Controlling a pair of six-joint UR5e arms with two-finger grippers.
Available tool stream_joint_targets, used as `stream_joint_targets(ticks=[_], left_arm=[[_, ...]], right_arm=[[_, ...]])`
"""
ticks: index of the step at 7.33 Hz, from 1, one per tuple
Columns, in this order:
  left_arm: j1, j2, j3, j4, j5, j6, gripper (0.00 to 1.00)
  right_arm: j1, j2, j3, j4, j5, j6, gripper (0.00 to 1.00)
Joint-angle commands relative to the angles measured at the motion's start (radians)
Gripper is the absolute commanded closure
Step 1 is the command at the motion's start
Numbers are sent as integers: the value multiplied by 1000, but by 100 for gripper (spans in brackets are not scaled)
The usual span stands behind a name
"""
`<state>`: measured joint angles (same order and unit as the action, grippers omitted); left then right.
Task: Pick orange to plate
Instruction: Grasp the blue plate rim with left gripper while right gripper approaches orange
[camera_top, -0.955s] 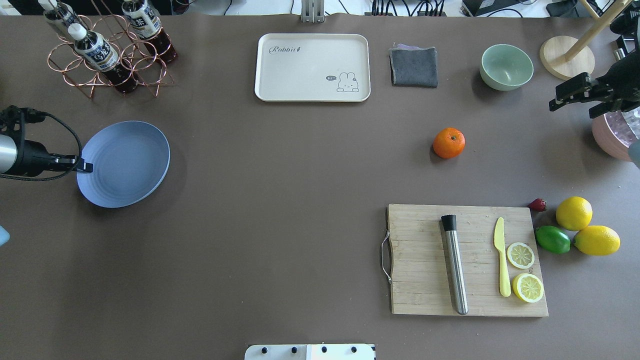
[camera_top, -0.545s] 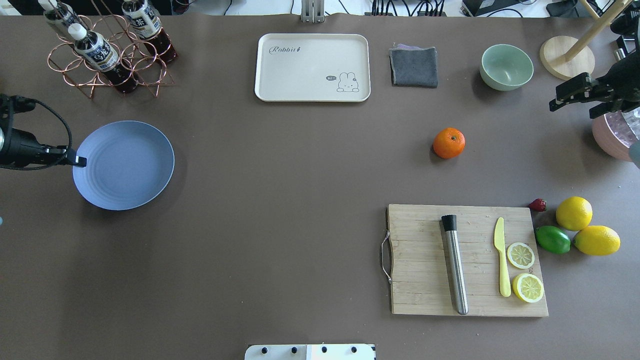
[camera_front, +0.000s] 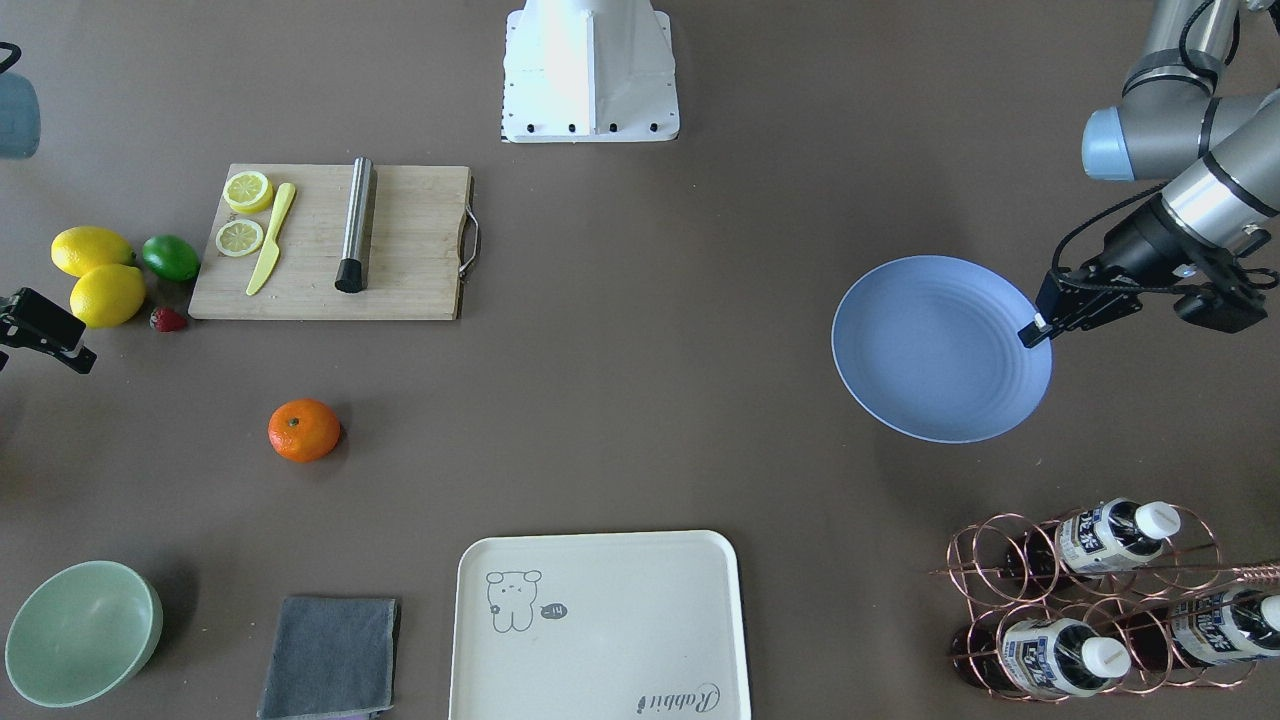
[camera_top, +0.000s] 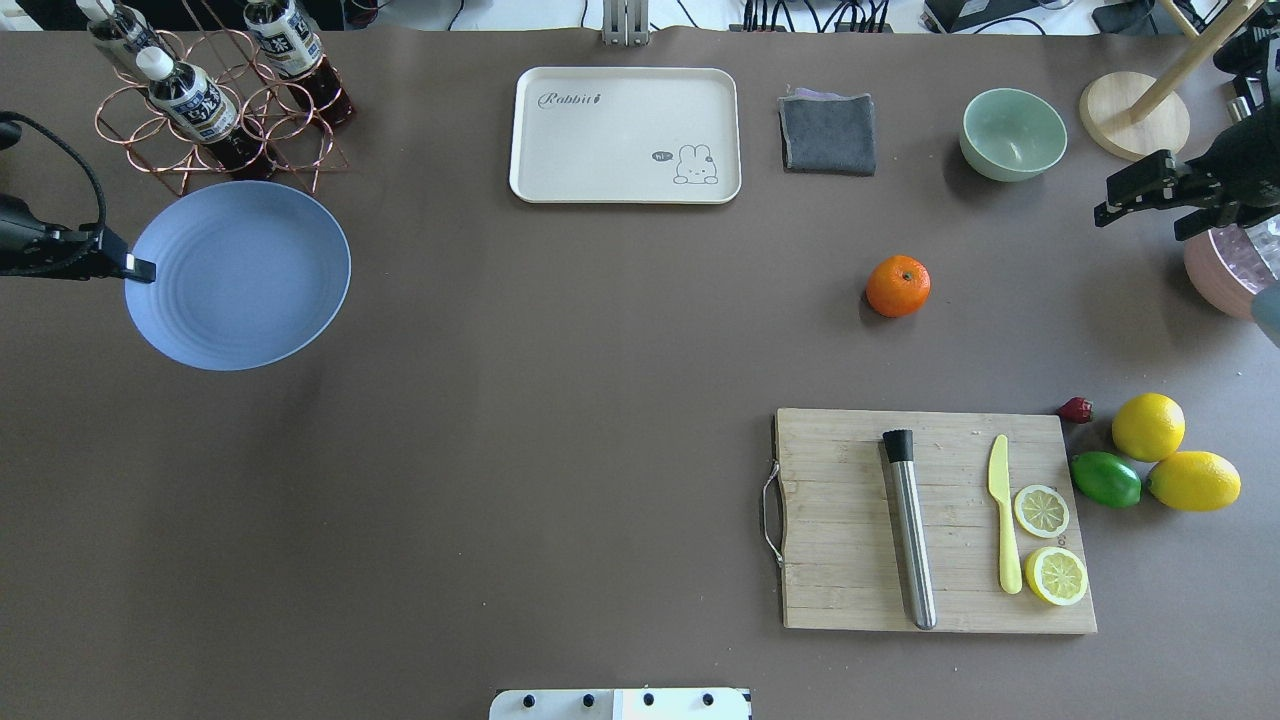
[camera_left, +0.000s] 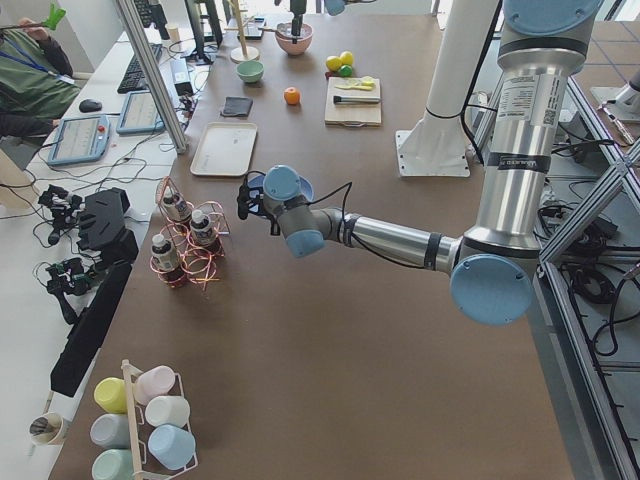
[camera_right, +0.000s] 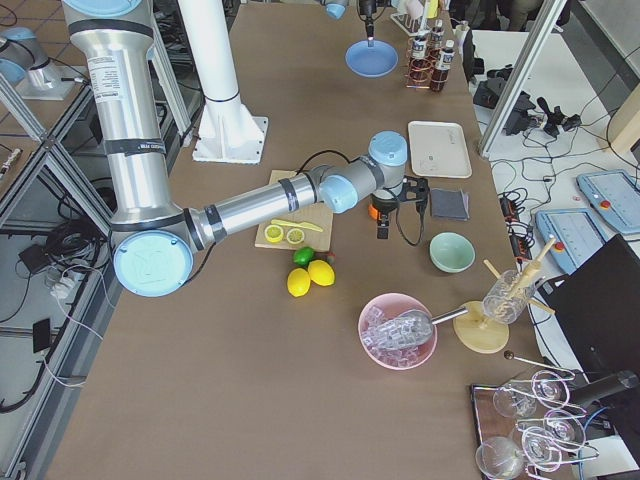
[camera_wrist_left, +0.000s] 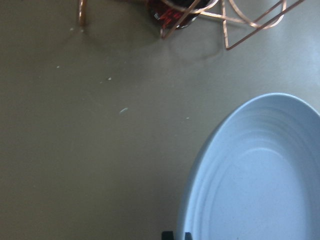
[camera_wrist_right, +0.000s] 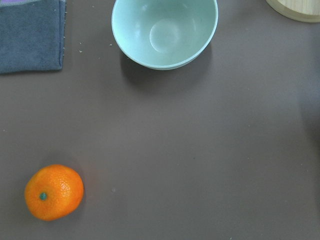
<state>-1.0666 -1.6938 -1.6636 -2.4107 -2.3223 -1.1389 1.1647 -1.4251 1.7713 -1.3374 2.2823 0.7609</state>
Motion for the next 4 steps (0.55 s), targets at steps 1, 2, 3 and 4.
stream_joint_targets(ticks=[1,2,3,4], left_arm=[[139,-91,-80,102,143,-146,100],[204,-154,-88,157,211,-195,100],[270,-199,-93,189,277,-237,100],[348,-234,-90,192,352,-305,100]], right_arm=[[-77,43,-6,1,-74,85,0],[-129,78,-12,4,-120,128,0],[-176,118,-21,4,-135,176,0],[-218,161,-35,4,-154,208,0]])
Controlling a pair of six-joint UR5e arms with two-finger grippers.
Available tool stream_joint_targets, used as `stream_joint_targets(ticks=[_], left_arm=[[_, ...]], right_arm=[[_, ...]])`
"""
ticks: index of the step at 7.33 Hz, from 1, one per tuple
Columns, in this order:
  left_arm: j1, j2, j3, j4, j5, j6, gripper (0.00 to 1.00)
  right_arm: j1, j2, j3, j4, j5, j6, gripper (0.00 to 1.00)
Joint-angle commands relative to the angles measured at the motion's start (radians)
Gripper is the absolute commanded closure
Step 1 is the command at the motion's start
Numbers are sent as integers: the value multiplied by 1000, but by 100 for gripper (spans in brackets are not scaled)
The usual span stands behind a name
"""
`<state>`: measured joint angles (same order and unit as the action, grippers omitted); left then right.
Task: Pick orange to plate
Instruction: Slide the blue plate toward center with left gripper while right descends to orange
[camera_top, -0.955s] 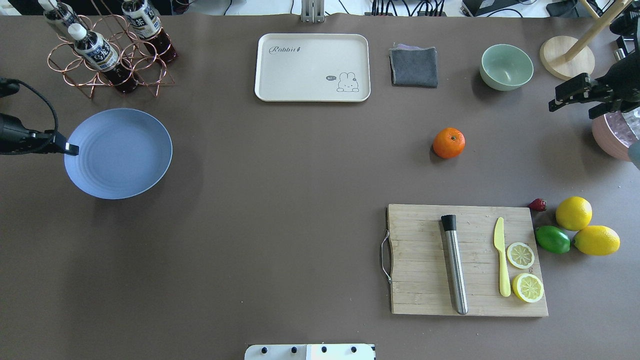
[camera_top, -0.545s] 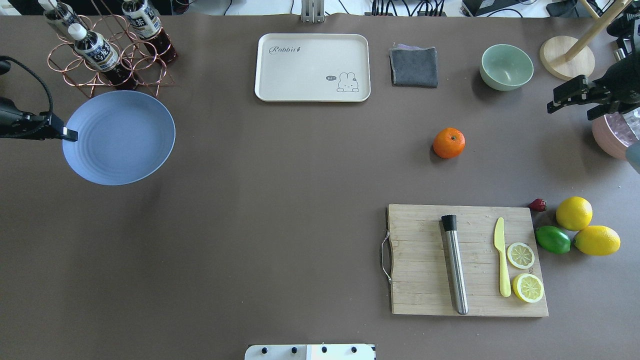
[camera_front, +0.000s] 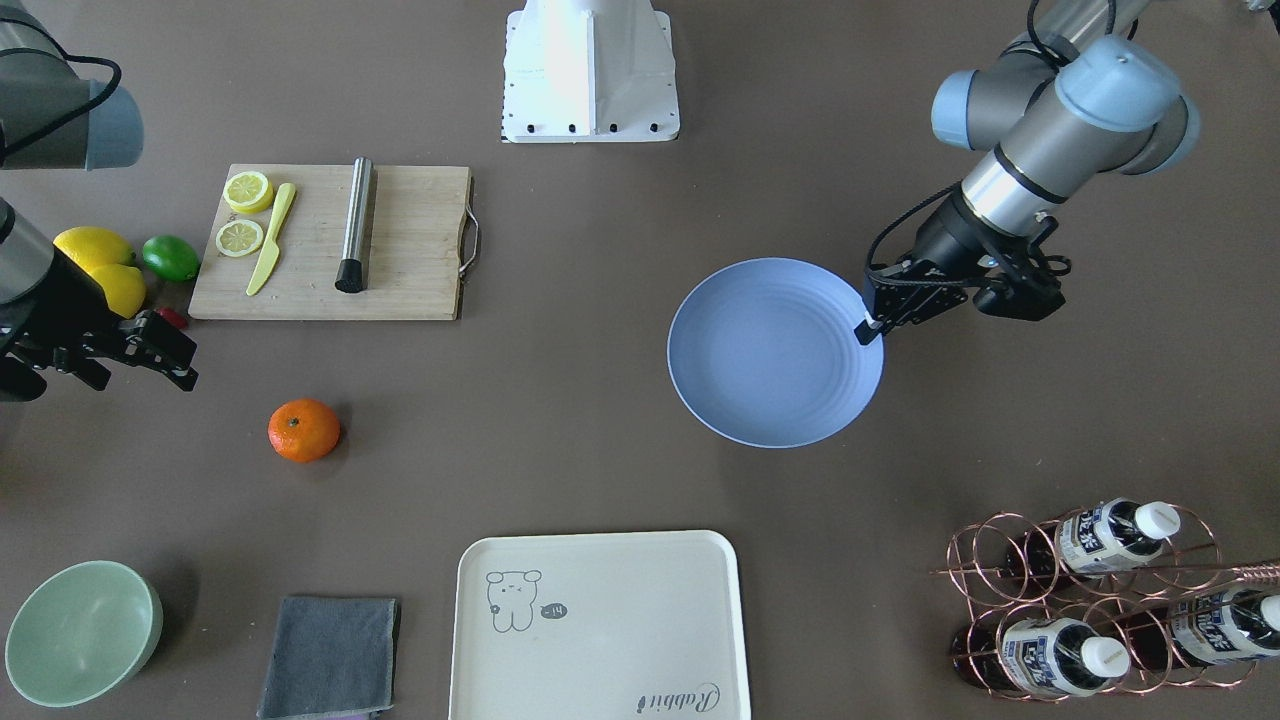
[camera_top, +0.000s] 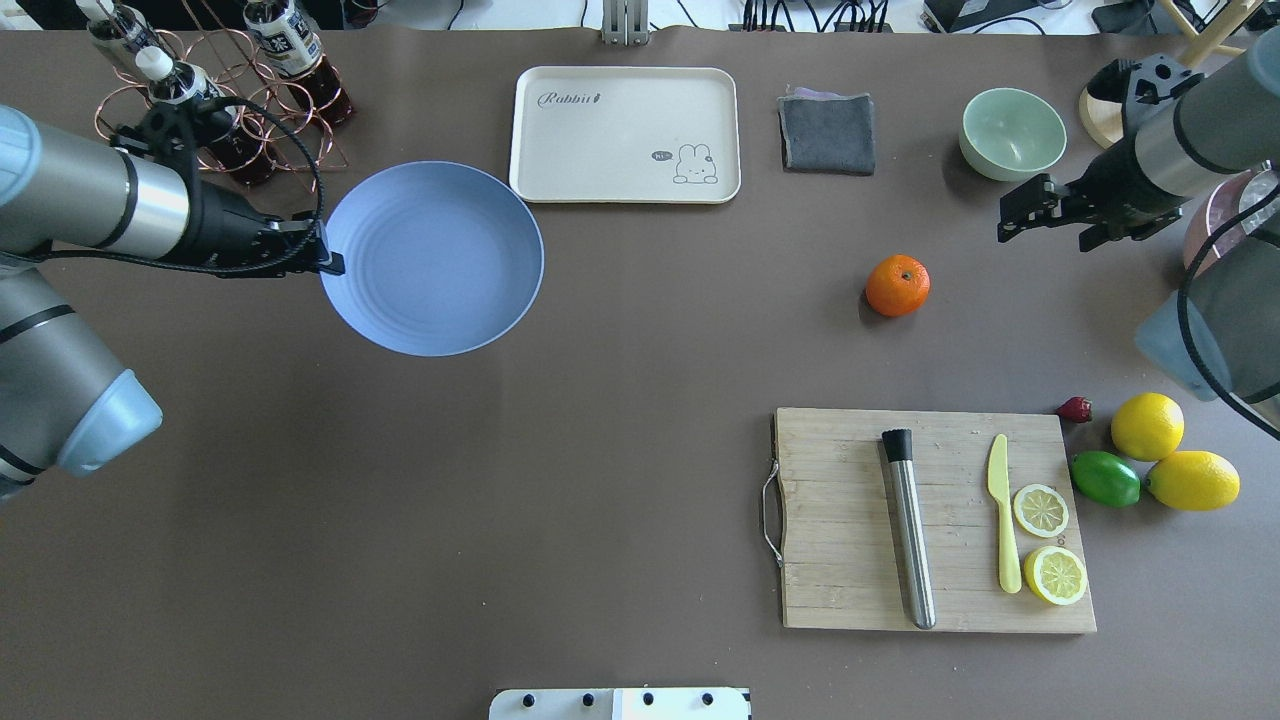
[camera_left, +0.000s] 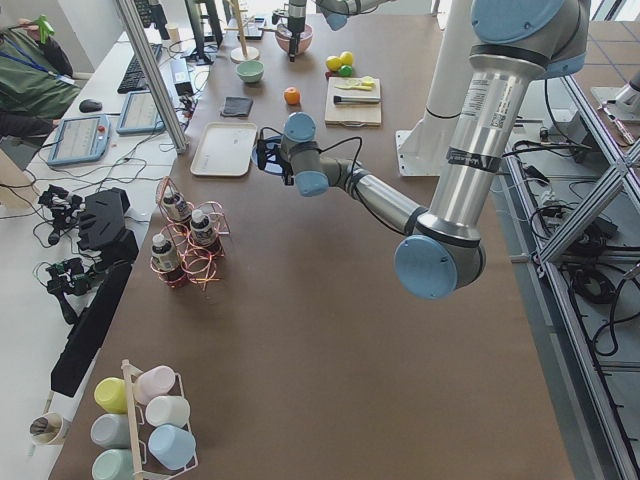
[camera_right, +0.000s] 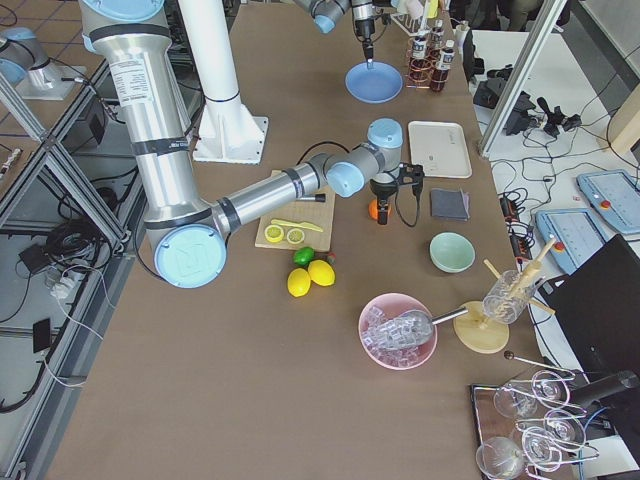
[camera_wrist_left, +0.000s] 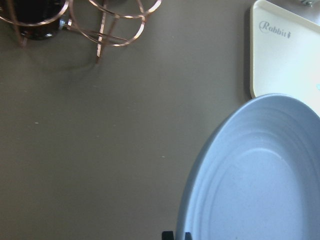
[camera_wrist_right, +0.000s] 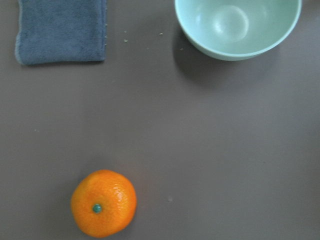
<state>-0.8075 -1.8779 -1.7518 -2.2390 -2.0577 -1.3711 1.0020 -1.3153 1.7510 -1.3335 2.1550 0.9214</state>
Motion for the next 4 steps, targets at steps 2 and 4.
stream_joint_targets(ticks=[2,4], left_arm=[[259,-145,15,91,262,-156,100],[336,-187,69,90,358,-222,100]], right_arm=[[-91,103,-66,0,-67,70,0],[-103,140,-114,2,-69,68,0]])
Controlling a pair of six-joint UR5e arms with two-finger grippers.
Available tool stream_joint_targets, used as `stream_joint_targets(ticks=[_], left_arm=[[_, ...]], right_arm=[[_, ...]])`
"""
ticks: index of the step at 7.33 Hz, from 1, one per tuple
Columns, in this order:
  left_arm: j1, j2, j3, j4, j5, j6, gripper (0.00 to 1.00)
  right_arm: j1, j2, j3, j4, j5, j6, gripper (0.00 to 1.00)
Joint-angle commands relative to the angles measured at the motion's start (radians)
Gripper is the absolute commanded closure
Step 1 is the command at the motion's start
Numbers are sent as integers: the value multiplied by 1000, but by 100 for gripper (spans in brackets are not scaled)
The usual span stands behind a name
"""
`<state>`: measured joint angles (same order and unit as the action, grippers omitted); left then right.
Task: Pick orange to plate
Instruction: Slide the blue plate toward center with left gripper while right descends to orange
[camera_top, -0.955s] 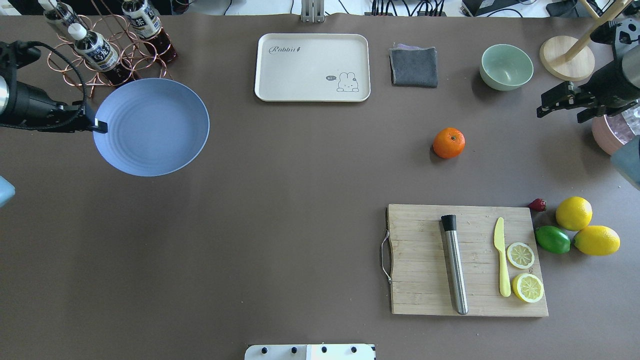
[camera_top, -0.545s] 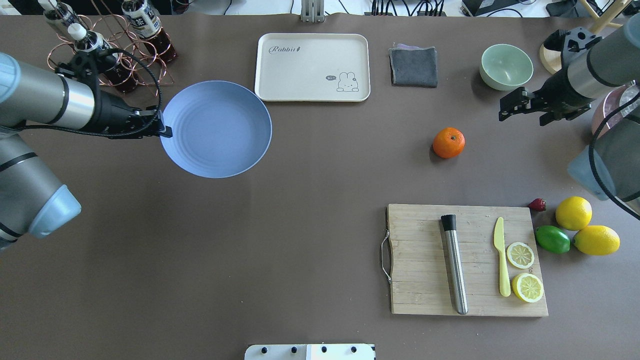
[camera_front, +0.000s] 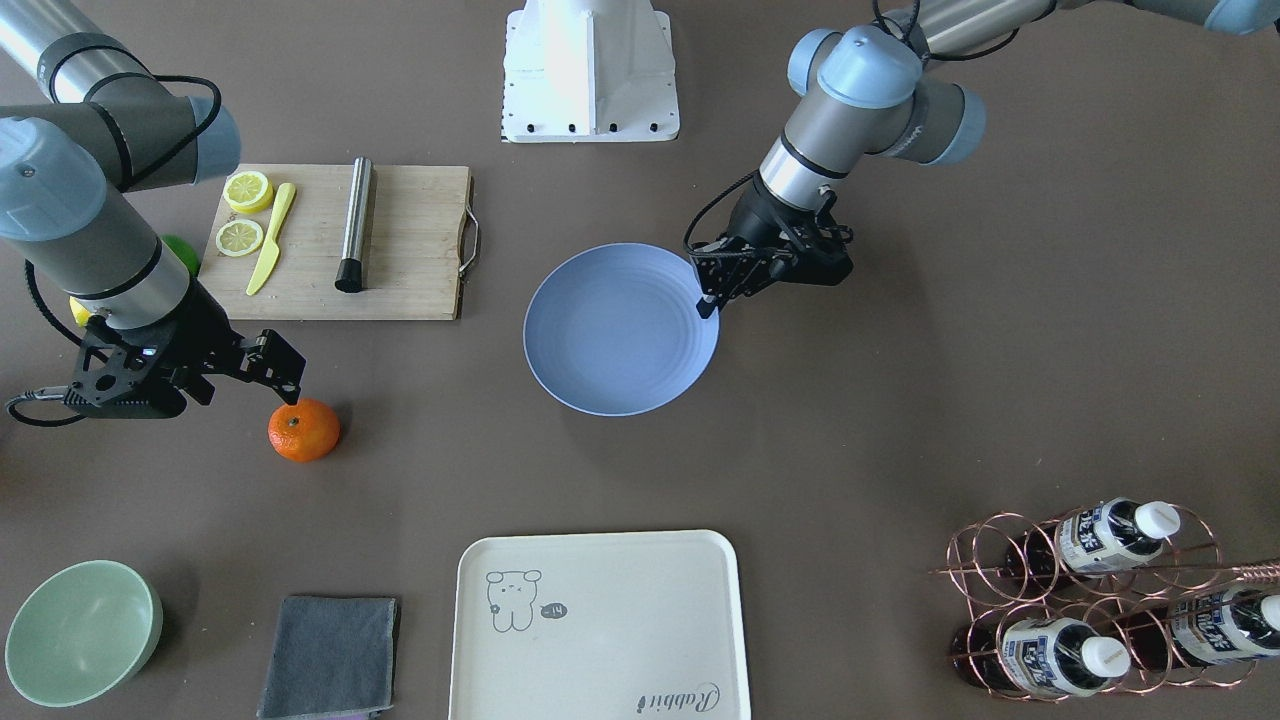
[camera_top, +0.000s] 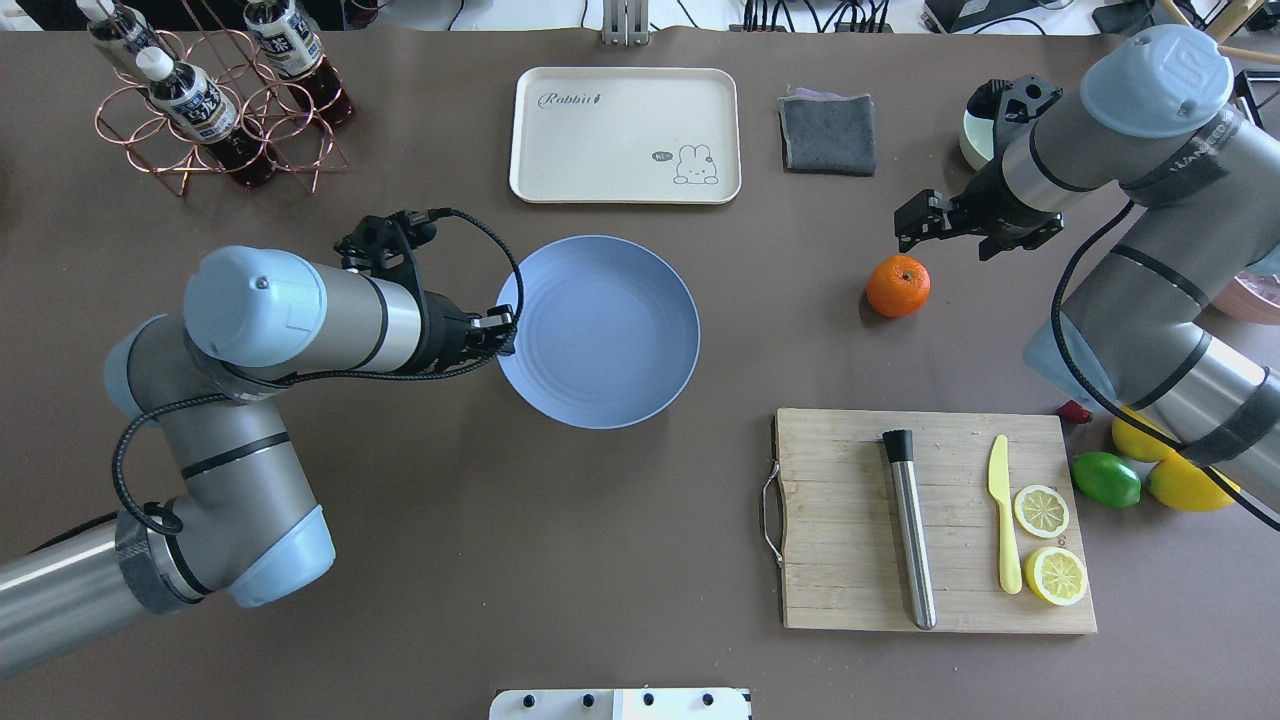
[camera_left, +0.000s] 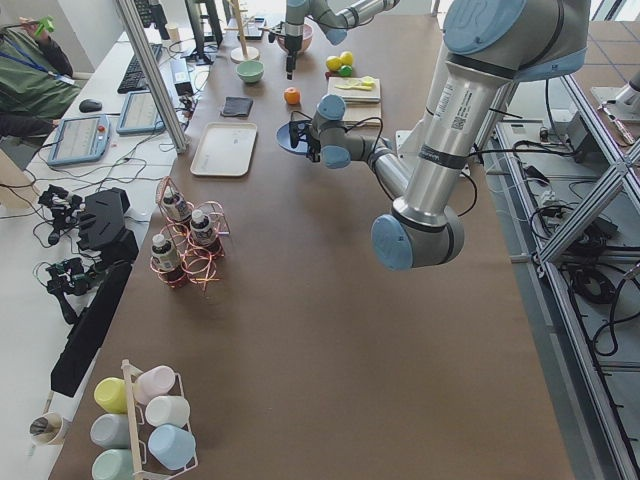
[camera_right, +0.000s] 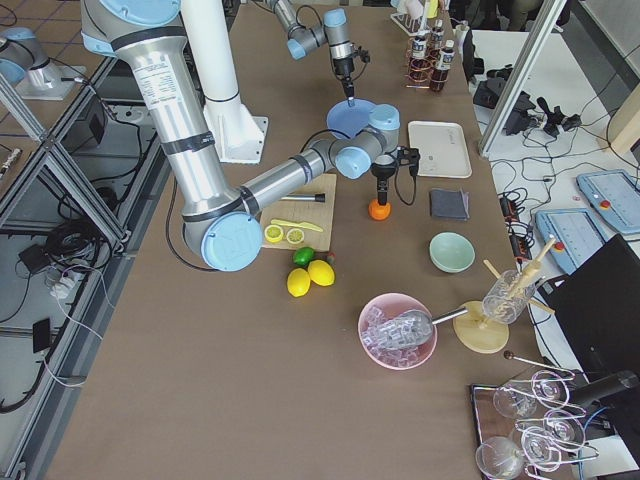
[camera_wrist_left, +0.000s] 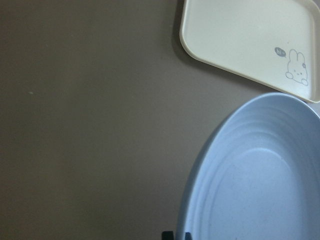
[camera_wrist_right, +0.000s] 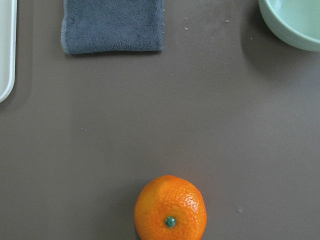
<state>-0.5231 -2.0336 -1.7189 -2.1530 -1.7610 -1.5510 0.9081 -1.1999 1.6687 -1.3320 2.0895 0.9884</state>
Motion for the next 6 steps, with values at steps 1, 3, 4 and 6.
stream_joint_targets(ticks=[1,3,4,6], left_arm=[[75,-60,83,-4,107,-60,100],[106,-71,114,-13,161,-96,100],[110,-71,125,-8,166,-121,1],[138,-70,128,-25,236,-121,2]], right_arm=[[-17,26,-44,10,-14,1,0],[-31,26,-99,71,-34,3,0],[-32,28,-99,71,-34,3,0],[-58,31,-107,73,-43,3,0]])
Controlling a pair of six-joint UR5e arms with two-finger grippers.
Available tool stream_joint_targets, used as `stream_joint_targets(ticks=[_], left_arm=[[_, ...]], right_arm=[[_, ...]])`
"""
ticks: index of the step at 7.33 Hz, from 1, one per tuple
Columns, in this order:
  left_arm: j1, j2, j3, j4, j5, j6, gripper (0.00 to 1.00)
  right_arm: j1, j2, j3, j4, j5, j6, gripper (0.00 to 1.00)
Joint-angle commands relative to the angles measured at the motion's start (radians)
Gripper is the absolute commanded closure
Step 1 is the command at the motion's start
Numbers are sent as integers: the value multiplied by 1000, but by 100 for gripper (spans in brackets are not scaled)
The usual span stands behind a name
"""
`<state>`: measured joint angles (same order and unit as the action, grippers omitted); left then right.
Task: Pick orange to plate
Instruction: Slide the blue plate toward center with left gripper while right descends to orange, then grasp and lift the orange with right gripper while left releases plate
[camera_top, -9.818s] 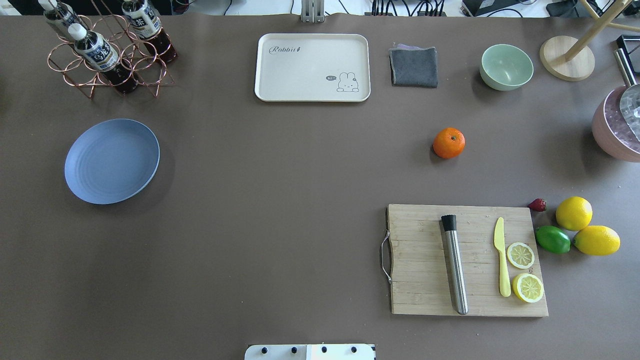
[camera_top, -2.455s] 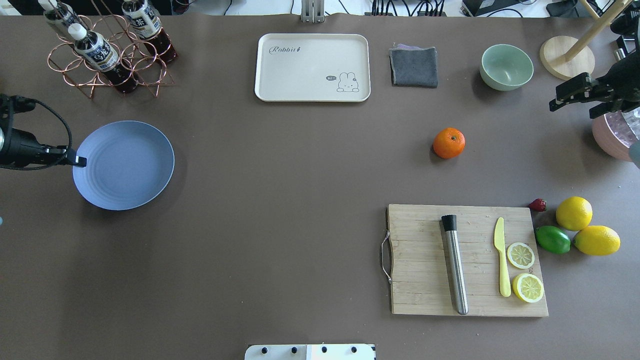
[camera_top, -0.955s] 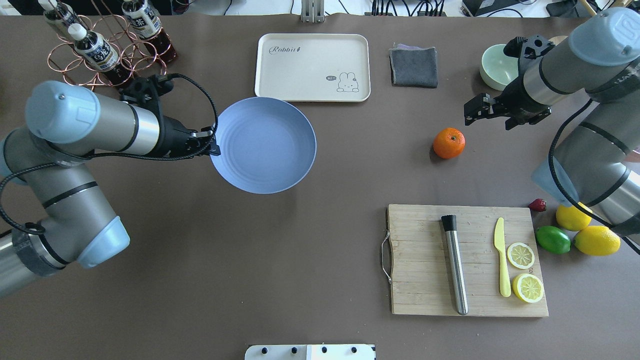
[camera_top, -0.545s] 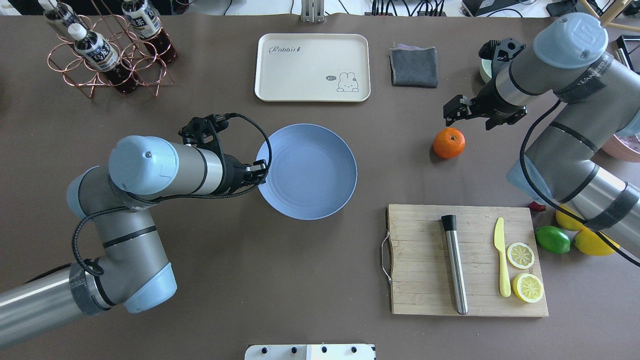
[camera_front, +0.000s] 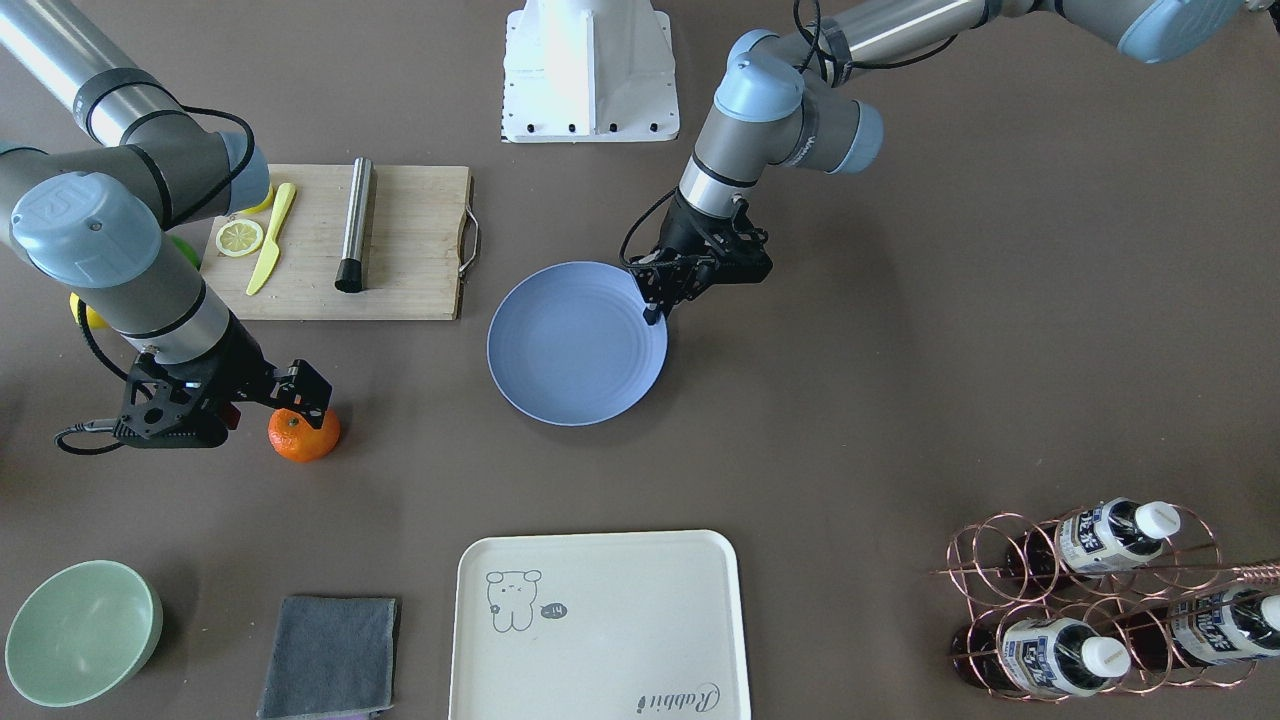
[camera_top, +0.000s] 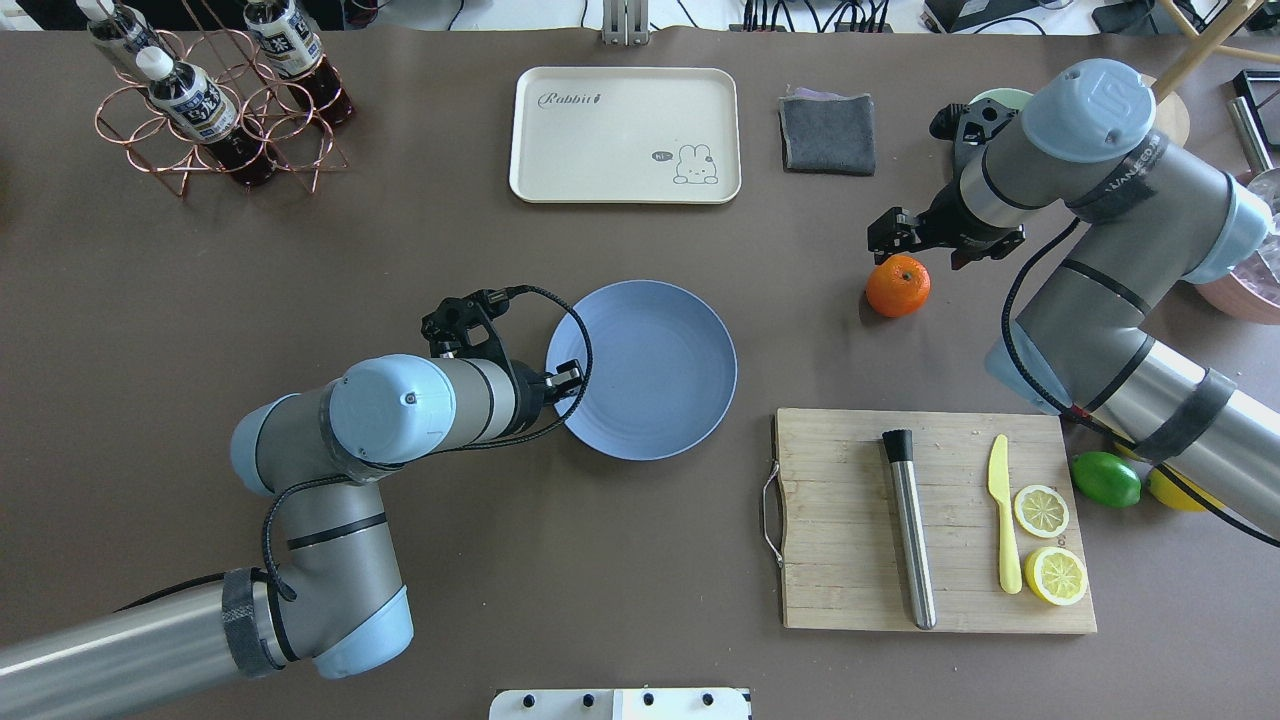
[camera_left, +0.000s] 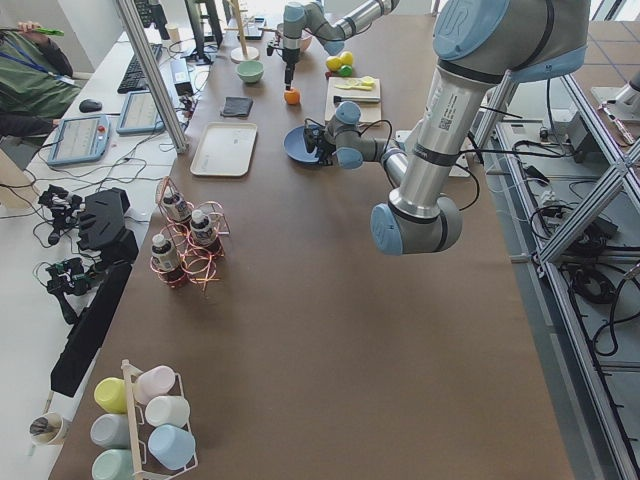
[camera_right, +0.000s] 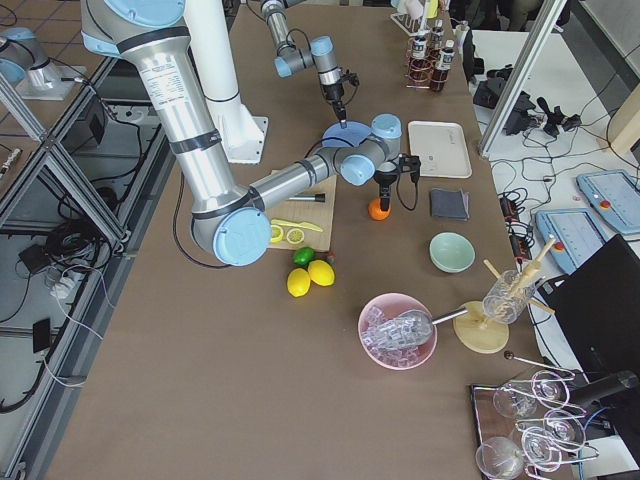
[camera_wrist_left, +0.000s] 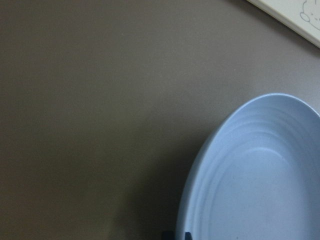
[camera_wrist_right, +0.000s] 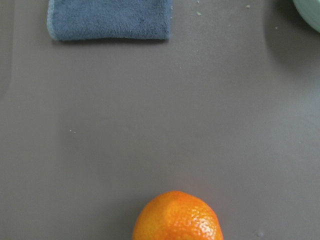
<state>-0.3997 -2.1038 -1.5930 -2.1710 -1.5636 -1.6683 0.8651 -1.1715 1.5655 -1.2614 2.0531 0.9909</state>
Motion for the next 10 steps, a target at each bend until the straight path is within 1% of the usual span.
stream_joint_targets(ticks=[1,3,6,7,8,9,10], left_arm=[[15,2,1,-13,39,-4,2],[15,4,-1,-13,40,-2,2],[13,4,-1,-13,40,-2,2],[12,5,-1,-13,40,-2,2],[6,7,-2,-13,40,13,2],[-4,8,-7,-13,42,41,2],[-16,11,-7,-13,40,44,2]], right_arm=[[-35,1,-5,2,-28,-1,0],[-61,1,-19,2,-66,-8,0],[-61,4,-42,3,-73,-12,0],[-61,21,-54,2,-82,-11,0],[-60,30,-61,0,-82,-9,8],[-57,30,-61,2,-82,-12,78],[-57,33,-61,3,-80,-37,100]])
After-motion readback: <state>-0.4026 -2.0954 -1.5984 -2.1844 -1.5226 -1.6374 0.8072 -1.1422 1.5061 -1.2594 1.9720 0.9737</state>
